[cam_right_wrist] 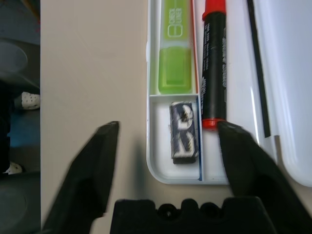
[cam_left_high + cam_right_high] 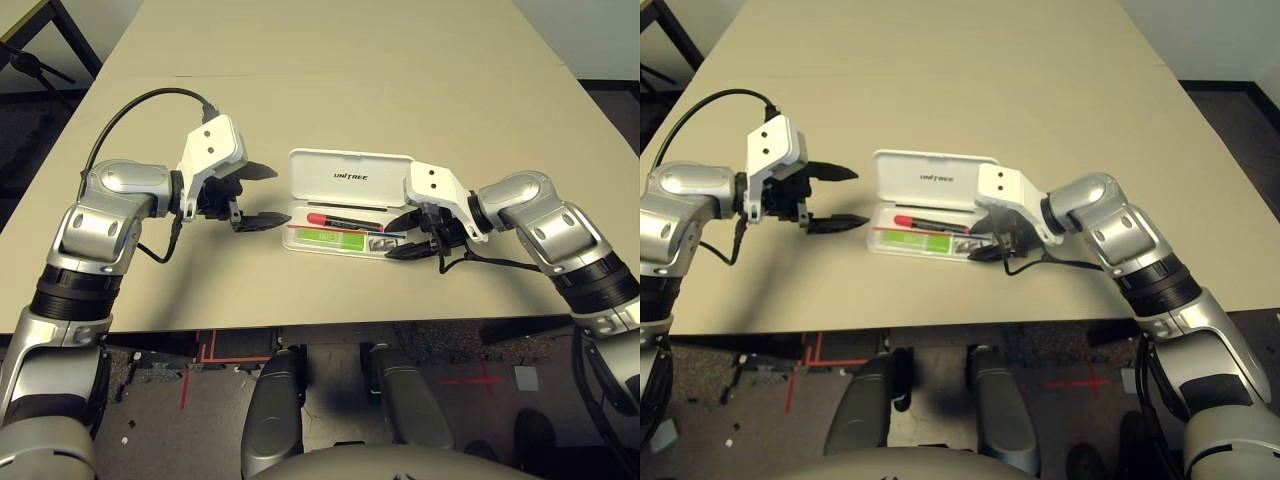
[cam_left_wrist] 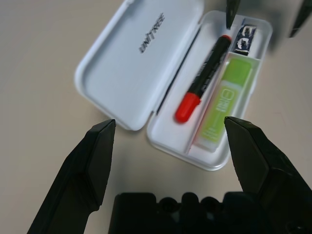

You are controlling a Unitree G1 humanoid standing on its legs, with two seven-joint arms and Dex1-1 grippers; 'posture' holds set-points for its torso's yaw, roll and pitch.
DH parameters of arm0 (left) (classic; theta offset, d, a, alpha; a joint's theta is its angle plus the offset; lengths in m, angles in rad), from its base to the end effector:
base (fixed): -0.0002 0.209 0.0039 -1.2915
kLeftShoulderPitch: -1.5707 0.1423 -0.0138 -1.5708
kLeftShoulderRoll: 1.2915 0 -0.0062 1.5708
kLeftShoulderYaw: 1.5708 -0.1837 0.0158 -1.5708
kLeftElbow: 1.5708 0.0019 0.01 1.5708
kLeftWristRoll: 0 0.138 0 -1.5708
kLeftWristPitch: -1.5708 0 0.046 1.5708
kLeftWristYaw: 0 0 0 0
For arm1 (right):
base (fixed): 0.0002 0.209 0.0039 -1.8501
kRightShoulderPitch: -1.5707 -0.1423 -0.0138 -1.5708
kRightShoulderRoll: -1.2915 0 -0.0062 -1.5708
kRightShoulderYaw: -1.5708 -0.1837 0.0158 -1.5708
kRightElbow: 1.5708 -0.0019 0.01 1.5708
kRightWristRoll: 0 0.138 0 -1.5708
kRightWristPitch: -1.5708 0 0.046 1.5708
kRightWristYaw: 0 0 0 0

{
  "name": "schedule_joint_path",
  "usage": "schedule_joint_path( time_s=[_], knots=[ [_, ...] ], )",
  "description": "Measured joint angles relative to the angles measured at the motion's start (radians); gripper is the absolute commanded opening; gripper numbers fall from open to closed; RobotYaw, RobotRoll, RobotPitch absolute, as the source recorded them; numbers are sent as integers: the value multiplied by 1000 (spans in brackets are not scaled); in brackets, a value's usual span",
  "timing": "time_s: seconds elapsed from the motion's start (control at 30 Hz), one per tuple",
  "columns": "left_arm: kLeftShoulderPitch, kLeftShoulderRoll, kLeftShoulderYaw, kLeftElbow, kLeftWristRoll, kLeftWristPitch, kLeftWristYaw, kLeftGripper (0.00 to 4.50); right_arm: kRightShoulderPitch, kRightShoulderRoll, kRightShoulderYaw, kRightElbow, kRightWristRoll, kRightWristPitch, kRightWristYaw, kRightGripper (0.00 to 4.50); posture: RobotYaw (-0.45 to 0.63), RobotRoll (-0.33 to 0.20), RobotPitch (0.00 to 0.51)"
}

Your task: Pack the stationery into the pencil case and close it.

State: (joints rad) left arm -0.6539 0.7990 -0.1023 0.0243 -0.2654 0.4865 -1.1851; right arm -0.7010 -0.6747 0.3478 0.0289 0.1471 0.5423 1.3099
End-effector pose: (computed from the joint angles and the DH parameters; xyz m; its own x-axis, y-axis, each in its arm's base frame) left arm 0.2857 0.2410 0.2245 0.4460 -0.7867 -0.4268 0.8900 0.3393 0.3044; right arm 0.2979 -0.1842 0.1900 0.1491 0.7795 -0.6084 -0.9871 0.0813 -0.1377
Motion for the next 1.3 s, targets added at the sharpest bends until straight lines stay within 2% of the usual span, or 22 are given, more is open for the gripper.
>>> schedule_joint_path(
  time_s=[0.13,0.43,0.6,0.7,0.87,1.03,1.3],
  knots=[
    [-19,3,-4,62,15,-30,-6,4500,-2,-29,-46,26,41,-41,39,4437,18,0,180],
    [-114,13,-7,253,72,-127,-30,4500,-4,-96,-245,178,250,-133,264,4437,10,0,180],
    [-184,14,-29,381,134,-193,-35,4500,2,-171,-285,260,361,-185,292,4437,1,0,181],
    [-255,1,-56,484,180,-223,-38,3916,12,-236,-283,295,439,-203,297,4500,-8,0,183],
    [-378,-67,-99,697,262,-298,-18,1905,31,-292,-270,297,556,-221,300,4500,-27,0,185],
    [-478,-157,-124,908,333,-392,30,33,64,-300,-256,292,586,-221,300,4500,-59,0,186],
    [-596,-311,-132,1124,390,-499,115,33,123,-300,-270,244,599,-200,300,4500,-97,0,186]
  ],
)
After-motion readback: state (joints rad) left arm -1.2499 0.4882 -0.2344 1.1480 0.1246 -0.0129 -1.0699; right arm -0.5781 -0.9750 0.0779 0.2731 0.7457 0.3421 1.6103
